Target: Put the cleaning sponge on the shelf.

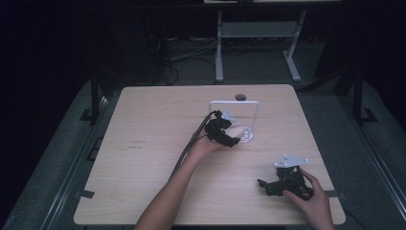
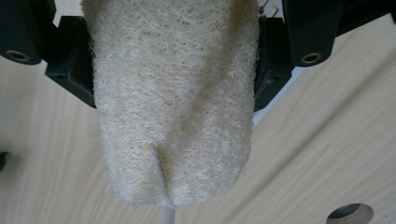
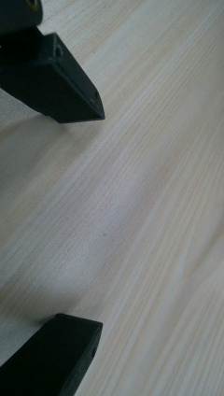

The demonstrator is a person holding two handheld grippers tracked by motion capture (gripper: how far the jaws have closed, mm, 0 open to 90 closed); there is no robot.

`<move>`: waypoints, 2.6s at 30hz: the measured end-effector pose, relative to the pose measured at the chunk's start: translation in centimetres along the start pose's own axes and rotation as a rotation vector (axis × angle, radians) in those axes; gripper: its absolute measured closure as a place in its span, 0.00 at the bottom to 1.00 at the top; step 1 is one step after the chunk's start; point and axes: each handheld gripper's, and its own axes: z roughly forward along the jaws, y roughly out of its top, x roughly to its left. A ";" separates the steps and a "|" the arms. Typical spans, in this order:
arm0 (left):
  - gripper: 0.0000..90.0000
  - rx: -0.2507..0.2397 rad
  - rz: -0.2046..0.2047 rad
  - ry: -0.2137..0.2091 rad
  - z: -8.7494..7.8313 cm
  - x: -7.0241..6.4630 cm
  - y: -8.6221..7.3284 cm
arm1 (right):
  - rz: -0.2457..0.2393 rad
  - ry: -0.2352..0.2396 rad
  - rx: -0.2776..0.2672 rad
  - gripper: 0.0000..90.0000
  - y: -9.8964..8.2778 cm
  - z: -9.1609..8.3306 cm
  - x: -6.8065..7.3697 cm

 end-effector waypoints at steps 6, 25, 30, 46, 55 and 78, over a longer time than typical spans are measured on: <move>0.33 0.016 -0.003 0.017 1.1 0.2 0.4 | -0.001 0.000 -0.001 0.01 0.0 0.0 0.0; 0.32 0.081 0.028 0.044 3.1 0.3 1.4 | -0.005 0.001 -0.002 0.01 0.0 0.0 0.0; 0.32 0.094 0.032 0.040 3.3 0.3 1.4 | -0.004 0.002 -0.004 0.01 0.0 0.0 0.0; 0.28 0.076 0.011 0.065 3.0 0.3 1.7 | -0.004 0.001 -0.004 0.01 0.0 0.0 0.0; 0.27 0.031 0.010 0.085 1.6 0.1 2.0 | 0.000 0.001 -0.001 0.01 0.0 0.0 0.0; 0.44 -0.068 0.010 0.109 -2.4 -1.1 0.9 | 0.000 0.001 -0.002 0.01 0.0 0.0 0.0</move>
